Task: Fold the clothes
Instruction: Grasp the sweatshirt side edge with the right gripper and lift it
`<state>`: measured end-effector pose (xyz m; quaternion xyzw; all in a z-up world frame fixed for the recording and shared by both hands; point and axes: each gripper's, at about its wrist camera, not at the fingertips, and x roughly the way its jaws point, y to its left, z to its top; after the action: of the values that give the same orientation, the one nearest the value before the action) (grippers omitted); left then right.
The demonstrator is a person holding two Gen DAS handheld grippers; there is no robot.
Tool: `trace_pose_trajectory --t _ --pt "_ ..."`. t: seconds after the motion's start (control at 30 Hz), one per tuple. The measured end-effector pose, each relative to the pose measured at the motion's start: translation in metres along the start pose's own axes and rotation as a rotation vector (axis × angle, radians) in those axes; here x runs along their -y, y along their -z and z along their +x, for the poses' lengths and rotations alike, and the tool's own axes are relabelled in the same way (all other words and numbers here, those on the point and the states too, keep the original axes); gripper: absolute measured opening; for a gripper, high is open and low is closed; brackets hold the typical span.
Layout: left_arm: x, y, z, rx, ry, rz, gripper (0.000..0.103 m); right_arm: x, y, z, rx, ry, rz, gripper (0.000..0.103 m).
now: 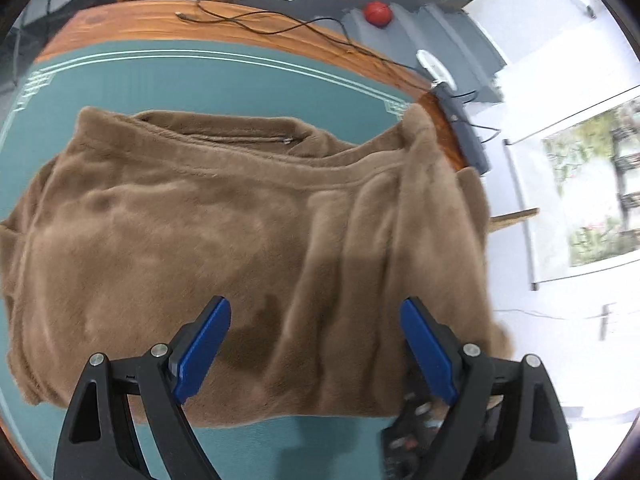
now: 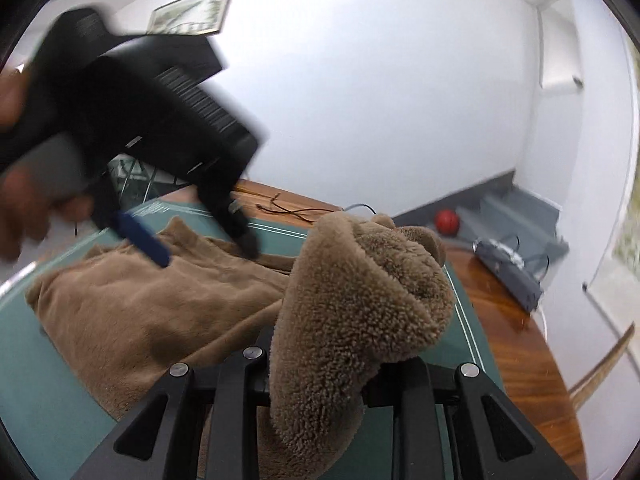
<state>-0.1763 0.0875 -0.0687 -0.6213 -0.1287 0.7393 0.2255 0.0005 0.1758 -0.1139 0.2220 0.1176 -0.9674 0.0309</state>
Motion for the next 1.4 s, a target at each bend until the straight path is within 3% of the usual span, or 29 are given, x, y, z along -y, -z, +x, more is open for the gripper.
trace_pose_trajectory --t 0.17,0.4,0.5,0.57,0.67,0.77,0.87,0.9,0.97,1.0,1.03,1.1,1.4 --pt "0.007 -0.002 -0.006 -0.007 0.078 0.030 0.089 -0.026 -0.002 -0.009 0.017 -0.012 -0.071 0.026" --pt "-0.012 0.003 -0.026 0.006 0.090 0.015 0.089 -0.059 0.000 -0.017 0.025 -0.040 -0.166 0.026" --pt "-0.024 0.006 -0.037 0.030 0.179 -0.006 0.090 -0.069 0.000 -0.017 0.020 -0.050 -0.187 0.026" --pt "-0.032 0.008 -0.043 0.043 0.238 -0.018 0.098 -0.077 0.000 -0.016 0.022 -0.055 -0.205 0.026" --pt "-0.036 0.002 -0.038 0.038 0.251 -0.025 0.102 -0.088 -0.003 -0.018 0.024 -0.065 -0.224 0.026" --pt "-0.038 -0.004 -0.028 0.012 0.316 -0.049 0.102 -0.101 -0.005 -0.018 0.023 -0.073 -0.247 0.026" --pt "-0.036 -0.011 -0.013 -0.028 0.295 -0.056 0.102 -0.114 -0.006 -0.019 0.021 -0.081 -0.269 0.026" --pt "-0.038 -0.013 -0.007 -0.036 0.293 -0.065 0.099 -0.115 -0.007 -0.019 0.018 -0.081 -0.270 0.026" --pt "-0.043 -0.017 0.002 -0.064 0.304 -0.082 0.071 -0.117 -0.008 -0.018 0.009 -0.078 -0.268 0.026" --pt "-0.046 -0.020 0.005 -0.073 0.287 -0.091 0.043 -0.118 -0.010 -0.018 0.006 -0.075 -0.262 0.026" --pt "-0.051 -0.022 0.005 -0.070 0.278 -0.094 0.033 -0.118 -0.011 -0.017 0.003 -0.073 -0.253 0.026" --pt "-0.058 -0.027 -0.002 -0.050 0.287 -0.088 0.026 -0.118 -0.016 -0.016 0.000 -0.072 -0.235 0.026" --pt "-0.115 -0.048 -0.072 0.106 0.221 -0.045 0.024 -0.164 -0.067 -0.015 0.085 -0.171 -0.232 0.026"
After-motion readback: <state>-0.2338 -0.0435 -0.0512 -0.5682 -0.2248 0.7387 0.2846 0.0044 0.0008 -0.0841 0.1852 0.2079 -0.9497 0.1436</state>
